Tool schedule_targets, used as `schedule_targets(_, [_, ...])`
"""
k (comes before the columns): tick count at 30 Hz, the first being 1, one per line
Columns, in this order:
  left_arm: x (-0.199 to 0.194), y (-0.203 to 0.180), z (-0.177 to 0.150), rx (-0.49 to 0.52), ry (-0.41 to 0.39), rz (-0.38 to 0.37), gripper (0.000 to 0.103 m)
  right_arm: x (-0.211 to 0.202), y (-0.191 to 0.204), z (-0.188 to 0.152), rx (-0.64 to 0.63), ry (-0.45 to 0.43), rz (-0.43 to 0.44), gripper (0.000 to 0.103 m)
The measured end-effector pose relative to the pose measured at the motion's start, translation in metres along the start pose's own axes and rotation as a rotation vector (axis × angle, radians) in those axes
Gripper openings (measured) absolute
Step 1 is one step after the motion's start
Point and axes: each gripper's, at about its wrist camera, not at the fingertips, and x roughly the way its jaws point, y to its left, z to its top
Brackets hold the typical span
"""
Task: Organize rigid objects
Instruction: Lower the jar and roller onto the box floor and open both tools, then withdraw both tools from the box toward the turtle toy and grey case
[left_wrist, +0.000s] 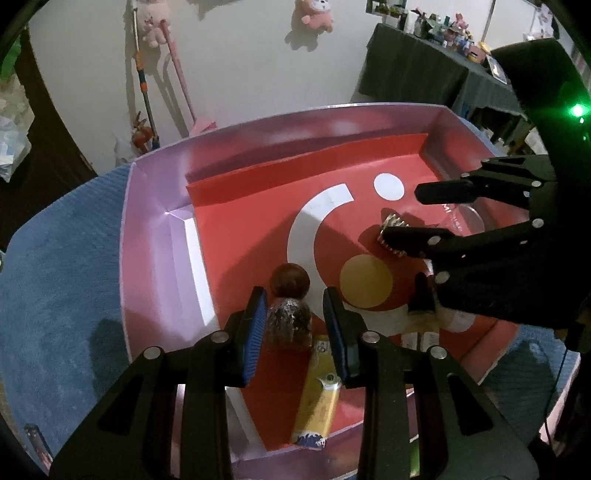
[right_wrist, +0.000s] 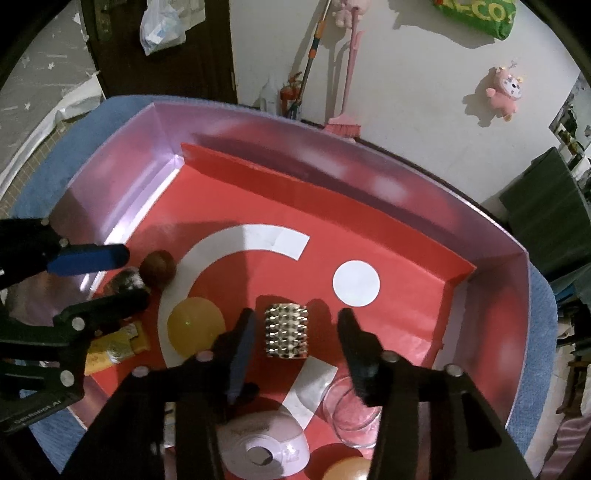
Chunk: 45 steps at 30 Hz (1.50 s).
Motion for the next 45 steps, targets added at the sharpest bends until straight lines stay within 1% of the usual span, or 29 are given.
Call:
schedule_targets(3, [-0.008, 0.001, -0.002, -0.014, -0.029, 0.000, 0.031, -0.012, -0.005, 0.001, 0.019, -0.027, -0.004, 0.052])
schedule_targets(5, [-0.015, 0.001, -0.004, -0.024, -0.055, 0.001, 0.031, -0.020, -0.004, -0.001, 0.027, -0.043, -0.005, 0.055])
schedule_targets(6, [-0.020, 0.001, -0.005, -0.028, -0.071, 0.001, 0.037, -0.027, -0.005, -0.003, 0.032, -0.058, -0.010, 0.059])
schedule_targets(7, [-0.022, -0.001, -0.006, -0.031, -0.084, 0.004, 0.058, -0.034, -0.005, -0.005, 0.034, -0.075, -0.014, 0.062])
schedule_targets(8, [-0.026, -0.003, -0.008, -0.037, -0.106, 0.007, 0.068, -0.041, -0.006, -0.007, 0.037, -0.089, -0.017, 0.063])
schedule_targets(9, [-0.033, -0.002, -0.011, -0.041, -0.137, 0.011, 0.074, -0.047, -0.006, -0.009, 0.043, -0.102, -0.018, 0.063])
schedule_targets(10, [-0.041, -0.005, -0.014, -0.034, -0.174, 0.022, 0.074, -0.052, -0.005, -0.010, 0.047, -0.112, -0.019, 0.064])
schedule_targets(13, [-0.058, -0.010, -0.022, -0.019, -0.225, 0.051, 0.074, -0.074, -0.007, -0.021, 0.069, -0.164, -0.012, 0.067])
schedule_targets(18, [-0.090, -0.024, -0.044, -0.026, -0.309, 0.037, 0.074, -0.115, -0.001, -0.051, 0.102, -0.263, -0.006, 0.071])
schedule_targets(23, [-0.117, -0.036, -0.071, -0.027, -0.383, 0.040, 0.075, -0.156, 0.014, -0.085, 0.115, -0.376, -0.010, 0.085])
schedule_targets(25, [-0.128, -0.040, -0.085, -0.038, -0.426, 0.032, 0.083, -0.169, 0.020, -0.102, 0.126, -0.420, -0.015, 0.091])
schedule_targets(26, [-0.133, -0.041, -0.091, -0.046, -0.444, 0.027, 0.085, -0.175, 0.022, -0.109, 0.130, -0.437, -0.019, 0.092])
schedule_targets(28, [-0.140, -0.044, -0.104, -0.062, -0.480, 0.033, 0.086, -0.187, 0.028, -0.130, 0.145, -0.476, -0.025, 0.098])
schedule_targets(31, [-0.147, -0.050, -0.121, -0.072, -0.515, 0.048, 0.087, -0.198, 0.039, -0.154, 0.157, -0.522, -0.046, 0.103])
schedule_targets(34, [-0.150, -0.053, -0.139, -0.094, -0.530, 0.039, 0.089, -0.201, 0.050, -0.175, 0.162, -0.547, -0.071, 0.103])
schedule_targets(37, [-0.148, -0.056, -0.154, -0.107, -0.534, 0.037, 0.090, -0.196, 0.062, -0.199, 0.176, -0.570, -0.110, 0.103])
schedule_targets(39, [-0.145, -0.058, -0.164, -0.114, -0.532, 0.040, 0.090, -0.192, 0.067, -0.211, 0.185, -0.574, -0.120, 0.103])
schedule_targets(42, [-0.136, -0.059, -0.177, -0.122, -0.512, 0.043, 0.090, -0.181, 0.075, -0.227, 0.199, -0.574, -0.120, 0.103])
schedule_targets(45, [-0.123, -0.057, -0.185, -0.147, -0.475, 0.026, 0.090, -0.166, 0.080, -0.236, 0.207, -0.556, -0.120, 0.103])
